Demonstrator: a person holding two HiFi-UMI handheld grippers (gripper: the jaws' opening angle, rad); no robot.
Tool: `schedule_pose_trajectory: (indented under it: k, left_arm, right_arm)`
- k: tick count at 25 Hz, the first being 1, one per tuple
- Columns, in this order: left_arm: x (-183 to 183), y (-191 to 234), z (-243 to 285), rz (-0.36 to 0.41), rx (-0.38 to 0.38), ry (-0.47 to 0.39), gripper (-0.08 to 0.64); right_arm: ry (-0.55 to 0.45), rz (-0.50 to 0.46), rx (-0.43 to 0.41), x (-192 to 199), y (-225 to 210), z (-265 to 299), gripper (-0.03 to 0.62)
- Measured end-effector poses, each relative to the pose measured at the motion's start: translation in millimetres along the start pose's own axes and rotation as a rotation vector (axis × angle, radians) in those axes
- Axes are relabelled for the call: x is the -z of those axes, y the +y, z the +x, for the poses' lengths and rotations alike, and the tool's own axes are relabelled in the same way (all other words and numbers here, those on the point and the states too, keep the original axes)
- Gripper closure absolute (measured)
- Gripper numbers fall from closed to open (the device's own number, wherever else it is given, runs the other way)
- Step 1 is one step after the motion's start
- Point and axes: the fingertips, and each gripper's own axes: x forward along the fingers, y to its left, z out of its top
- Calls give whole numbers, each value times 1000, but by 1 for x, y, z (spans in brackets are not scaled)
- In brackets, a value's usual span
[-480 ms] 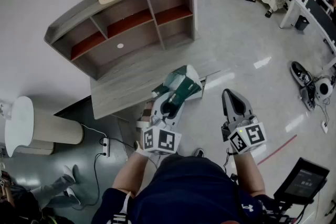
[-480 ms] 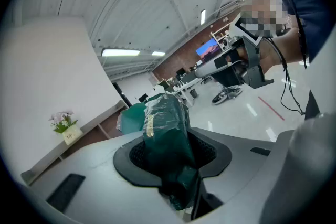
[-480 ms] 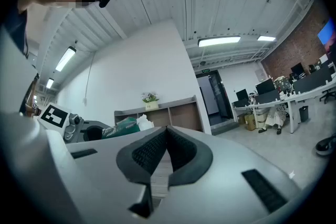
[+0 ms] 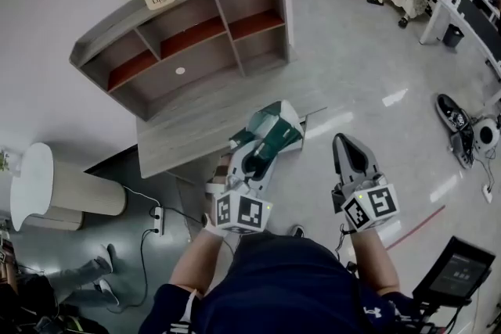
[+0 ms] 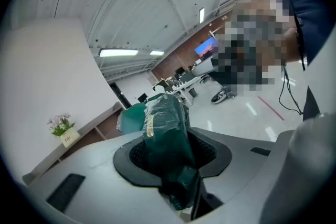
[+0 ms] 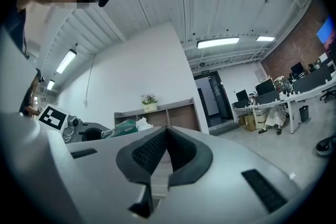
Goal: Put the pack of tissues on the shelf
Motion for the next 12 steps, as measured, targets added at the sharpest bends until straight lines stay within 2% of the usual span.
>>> schedule_pose_trajectory:
  k: [7, 12]
  left_arm:
    - [-8, -1, 11, 0, -1, 19, 407]
    - [0, 14, 30, 7, -8, 25, 407]
  right_arm:
    - [4, 8, 3, -6, -22, 0, 589]
    - [20, 18, -3, 1, -31, 18, 589]
